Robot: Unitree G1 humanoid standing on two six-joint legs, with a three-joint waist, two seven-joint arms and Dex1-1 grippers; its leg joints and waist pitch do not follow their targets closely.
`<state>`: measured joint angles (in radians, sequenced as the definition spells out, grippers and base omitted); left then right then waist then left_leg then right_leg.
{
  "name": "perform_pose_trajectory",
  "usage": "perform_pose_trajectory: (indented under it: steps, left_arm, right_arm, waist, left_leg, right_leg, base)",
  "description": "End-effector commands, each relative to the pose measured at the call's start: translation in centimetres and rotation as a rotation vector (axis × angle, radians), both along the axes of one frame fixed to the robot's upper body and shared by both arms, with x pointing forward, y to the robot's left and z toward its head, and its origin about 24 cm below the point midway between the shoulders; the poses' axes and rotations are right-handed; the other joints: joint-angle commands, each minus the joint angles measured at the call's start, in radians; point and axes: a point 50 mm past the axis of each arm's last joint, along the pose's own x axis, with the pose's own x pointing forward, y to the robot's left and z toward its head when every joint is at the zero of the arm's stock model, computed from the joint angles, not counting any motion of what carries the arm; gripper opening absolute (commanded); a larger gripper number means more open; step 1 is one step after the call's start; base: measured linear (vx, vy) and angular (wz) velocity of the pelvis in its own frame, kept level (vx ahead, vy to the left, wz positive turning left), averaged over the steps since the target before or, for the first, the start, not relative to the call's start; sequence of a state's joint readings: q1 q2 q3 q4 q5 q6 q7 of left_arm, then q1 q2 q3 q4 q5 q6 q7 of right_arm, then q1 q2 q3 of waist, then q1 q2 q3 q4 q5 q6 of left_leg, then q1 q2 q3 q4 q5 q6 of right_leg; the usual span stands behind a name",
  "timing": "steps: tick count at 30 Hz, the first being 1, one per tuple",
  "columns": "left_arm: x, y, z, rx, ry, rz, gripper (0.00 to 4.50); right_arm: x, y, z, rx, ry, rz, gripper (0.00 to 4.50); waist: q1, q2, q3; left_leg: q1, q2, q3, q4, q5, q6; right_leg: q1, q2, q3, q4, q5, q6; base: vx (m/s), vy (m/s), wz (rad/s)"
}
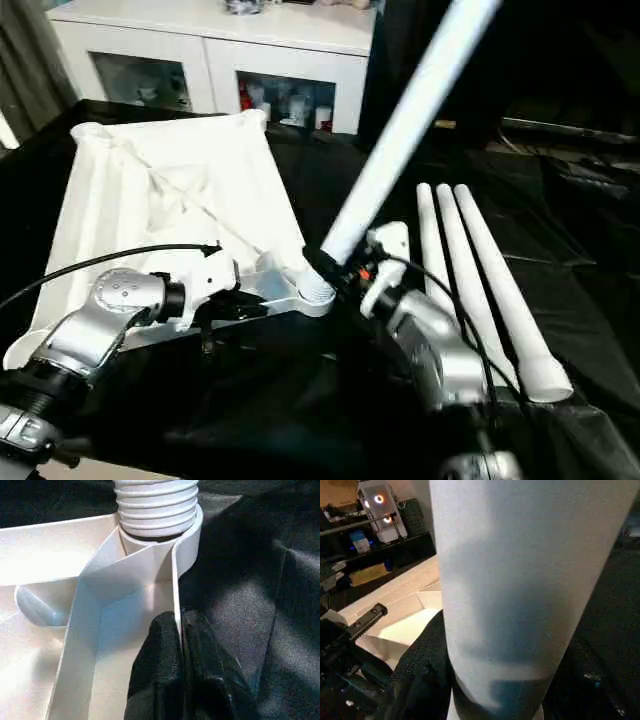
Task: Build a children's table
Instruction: Pick table leg
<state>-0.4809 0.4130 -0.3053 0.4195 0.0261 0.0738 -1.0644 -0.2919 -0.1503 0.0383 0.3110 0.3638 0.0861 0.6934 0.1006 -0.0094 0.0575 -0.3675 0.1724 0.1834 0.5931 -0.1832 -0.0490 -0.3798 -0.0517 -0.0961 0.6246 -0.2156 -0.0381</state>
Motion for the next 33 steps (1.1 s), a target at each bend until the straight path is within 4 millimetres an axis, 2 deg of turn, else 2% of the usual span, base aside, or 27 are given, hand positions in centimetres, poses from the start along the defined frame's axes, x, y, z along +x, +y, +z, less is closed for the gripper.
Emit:
perform_pose_trajectory:
  steps: [1, 3, 7, 10, 11, 12, 16, 20, 23, 27, 33]
  left_arm:
    - [0.4, 0.0, 0.2, -0.008, -0.021, 0.006, 0.00]
    - [0.4, 0.1, 0.2, -0.004, -0.021, 0.002, 0.00]
    - [0.5, 0.0, 0.3, 0.006, -0.022, -0.006, 0.00]
    - [0.5, 0.0, 0.3, 0.010, -0.022, -0.010, 0.00]
    - [0.5, 0.0, 0.3, 0.011, -0.023, -0.011, 0.00]
    - [0.5, 0.0, 0.3, 0.010, -0.022, -0.016, 0.00]
    - [0.4, -0.1, 0.4, 0.013, -0.018, -0.047, 0.00]
    - [0.3, -0.2, 0.5, 0.024, -0.012, -0.075, 0.00]
    - [0.2, -0.3, 0.5, 0.031, -0.013, -0.087, 0.00]
    - [0.2, -0.4, 0.7, 0.045, -0.013, -0.119, 0.00]
    - [0.0, -0.6, 0.9, 0.044, -0.003, -0.177, 0.00]
  right_arm:
    - [-1.0, -0.4, -1.7, -0.142, 0.040, 0.014, 1.89]
    - [-1.2, 0.0, -1.7, -0.203, 0.023, 0.061, 1.89]
    - [-1.0, 0.6, -1.7, -0.267, 0.025, 0.126, 1.89]
    - [-0.7, 0.8, -1.5, -0.261, 0.035, 0.143, 1.89]
    - [-0.6, 0.8, -1.5, -0.260, 0.037, 0.146, 1.89]
    - [-0.3, 0.8, -1.3, -0.246, 0.048, 0.153, 1.89]
    - [0.4, 0.7, -1.0, -0.256, 0.073, 0.207, 1.89]
    - [0.6, 0.5, -1.2, -0.294, 0.101, 0.294, 1.89]
    - [0.6, 0.4, -1.4, -0.322, 0.109, 0.338, 1.89]
    - [0.2, -0.2, -1.9, -0.377, 0.134, 0.431, 1.89]
    - [0.0, -0.9, -2.3, -0.379, 0.163, 0.489, 1.89]
  waist:
    - [-0.005, 0.006, -0.049]
    - [-0.006, 0.003, -0.048]
    - [-0.006, 0.000, -0.044]
    - [-0.010, -0.004, -0.044]
    - [-0.011, -0.001, -0.044]
    - [-0.012, -0.005, -0.042]
    - [-0.016, -0.005, -0.040]
    - [-0.016, -0.006, -0.041]
    - [-0.015, -0.006, -0.039]
    - [-0.013, -0.008, -0.040]
    - [-0.014, -0.004, -0.042]
  left_leg:
    - [0.013, 0.077, -0.035, -0.079, -0.224, 0.020]
    - [0.015, 0.075, -0.034, -0.079, -0.230, 0.019]
    - [0.017, 0.073, -0.034, -0.078, -0.249, 0.026]
    - [0.017, 0.076, -0.036, -0.080, -0.252, 0.028]
    - [0.017, 0.076, -0.037, -0.081, -0.254, 0.029]
    - [0.016, 0.076, -0.036, -0.081, -0.256, 0.029]
    - [0.017, 0.075, -0.036, -0.079, -0.262, 0.030]
    - [0.014, 0.077, -0.037, -0.081, -0.247, 0.032]
    - [0.015, 0.077, -0.035, -0.081, -0.242, 0.036]
    - [0.016, 0.080, -0.034, -0.081, -0.223, 0.042]
    - [0.017, 0.084, -0.034, -0.084, -0.206, 0.050]
  right_leg:
    - [0.034, -0.122, 0.079, -0.103, -0.293, -0.130]
    - [0.034, -0.119, 0.079, -0.104, -0.298, -0.125]
    - [0.031, -0.125, 0.081, -0.116, -0.395, -0.106]
    - [0.030, -0.123, 0.080, -0.115, -0.391, -0.107]
    - [0.029, -0.123, 0.080, -0.114, -0.387, -0.111]
    - [0.028, -0.122, 0.080, -0.114, -0.389, -0.111]
    - [0.027, -0.124, 0.080, -0.117, -0.414, -0.112]
    - [0.031, -0.124, 0.079, -0.112, -0.381, -0.121]
    - [0.028, -0.123, 0.081, -0.111, -0.352, -0.131]
    - [0.031, -0.122, 0.081, -0.102, -0.274, -0.155]
    - [0.038, -0.122, 0.078, -0.098, -0.211, -0.178]
  base:
    - [0.000, 0.000, 0.00]
    - [0.000, 0.000, 0.00]
    - [0.000, 0.000, 0.00]
    - [0.000, 0.000, 0.00]
    - [0.000, 0.000, 0.00]
    - [0.000, 0.000, 0.00]
    - [0.000, 0.000, 0.00]
    - [0.000, 0.000, 0.00]
    - [0.000, 0.000, 0.00]
    - [0.000, 0.000, 0.00]
    - [0.000, 0.000, 0.00]
